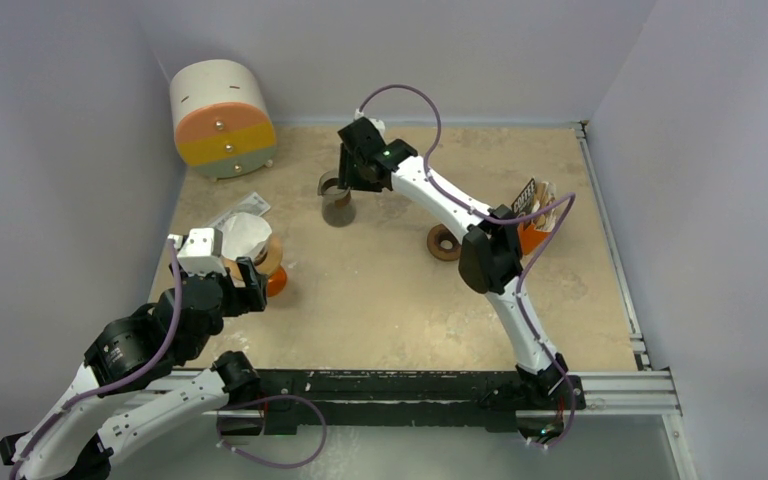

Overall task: Place the coffee filter in the dripper
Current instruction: Move the coffee server to the center of the board.

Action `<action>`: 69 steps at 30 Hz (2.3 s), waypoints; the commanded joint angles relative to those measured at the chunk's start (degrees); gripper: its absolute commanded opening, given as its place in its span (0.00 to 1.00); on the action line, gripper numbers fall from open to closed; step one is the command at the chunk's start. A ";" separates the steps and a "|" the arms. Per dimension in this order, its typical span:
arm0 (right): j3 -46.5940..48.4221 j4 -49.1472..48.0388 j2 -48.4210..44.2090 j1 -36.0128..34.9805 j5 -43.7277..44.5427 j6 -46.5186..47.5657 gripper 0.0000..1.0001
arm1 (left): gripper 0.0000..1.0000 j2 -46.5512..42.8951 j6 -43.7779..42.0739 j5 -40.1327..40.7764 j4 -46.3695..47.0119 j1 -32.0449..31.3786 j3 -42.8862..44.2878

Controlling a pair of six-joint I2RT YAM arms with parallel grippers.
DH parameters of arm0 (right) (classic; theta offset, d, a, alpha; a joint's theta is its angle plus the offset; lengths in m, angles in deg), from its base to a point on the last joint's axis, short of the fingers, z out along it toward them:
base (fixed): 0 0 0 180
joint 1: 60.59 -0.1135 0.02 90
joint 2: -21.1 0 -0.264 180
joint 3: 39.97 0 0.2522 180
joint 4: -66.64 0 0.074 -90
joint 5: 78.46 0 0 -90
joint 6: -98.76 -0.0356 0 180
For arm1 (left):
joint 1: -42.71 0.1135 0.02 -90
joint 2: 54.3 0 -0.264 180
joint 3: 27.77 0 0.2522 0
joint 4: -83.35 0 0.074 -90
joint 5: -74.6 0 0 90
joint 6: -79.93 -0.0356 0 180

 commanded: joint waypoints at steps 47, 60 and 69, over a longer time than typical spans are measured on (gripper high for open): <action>-13.39 3.52 -19.43 -0.23 -0.24 6.74 0.00 | 0.82 -0.79 -1.13 -0.43 1.79 0.19 -0.33; -33.58 3.50 -38.10 -5.07 6.92 13.55 0.00 | 0.81 10.15 -5.41 -10.41 6.72 0.15 5.57; -46.60 -0.37 -46.40 -8.95 8.71 15.03 0.00 | 0.81 18.49 -8.48 -19.69 12.71 0.22 9.75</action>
